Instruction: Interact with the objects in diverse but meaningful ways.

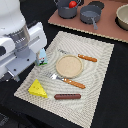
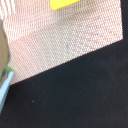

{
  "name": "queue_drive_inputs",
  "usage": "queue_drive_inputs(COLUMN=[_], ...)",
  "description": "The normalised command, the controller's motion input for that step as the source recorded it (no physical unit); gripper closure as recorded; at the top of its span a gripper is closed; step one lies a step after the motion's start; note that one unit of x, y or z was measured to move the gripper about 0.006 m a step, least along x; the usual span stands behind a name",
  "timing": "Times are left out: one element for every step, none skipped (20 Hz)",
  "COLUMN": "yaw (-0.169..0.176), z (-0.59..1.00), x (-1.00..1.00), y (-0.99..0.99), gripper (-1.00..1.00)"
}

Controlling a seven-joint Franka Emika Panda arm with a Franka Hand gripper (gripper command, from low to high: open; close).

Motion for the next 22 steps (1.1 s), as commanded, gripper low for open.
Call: queue_drive_inputs(yaw=[0.01, 0.012, 0.014, 0.012, 0.013, 0.014, 0.011, 0.011, 0.016, 0.035, 0.048, 0.048, 0.051, 0.054, 0.056, 0.051, 0.036, 0.019, 0.017, 0.017, 0.009, 0.0], z=[0.0, 0.0, 0.0, 0.0, -0.03, -0.05, -0.06, -0.07, -0.07, 0.0, 0.0, -0.01, -0.04, -0.07, -0.08, -0.09, -0.11, -0.12, -0.13, -0.11, -0.09, -0.06], x=[0.48, 0.52, 0.51, 0.47, 0.46, 0.45, 0.45, 0.45, 0.44, 0.52, 0.52, 0.45, 0.37, 0.35, 0.29, 0.26, 0.24, 0.19, 0.18, 0.18, 0.23, 0.23], y=[-0.5, -0.45, -0.43, -0.43, -0.43, -0.43, -0.4, -0.39, -0.32, -0.12, 0.0, 0.0, 0.0, 0.0, 0.0, 0.0, -0.03, -0.1, -0.13, -0.19, -0.23, -0.27], gripper=[-1.0, -1.0, -1.0, -1.0, -1.0, -1.0, -1.0, -1.0, -1.0, -1.0, -1.0, -1.0, -1.0, -1.0, -1.0, -1.0, -1.0, -1.0, -1.0, -1.0, -1.0, -1.0])
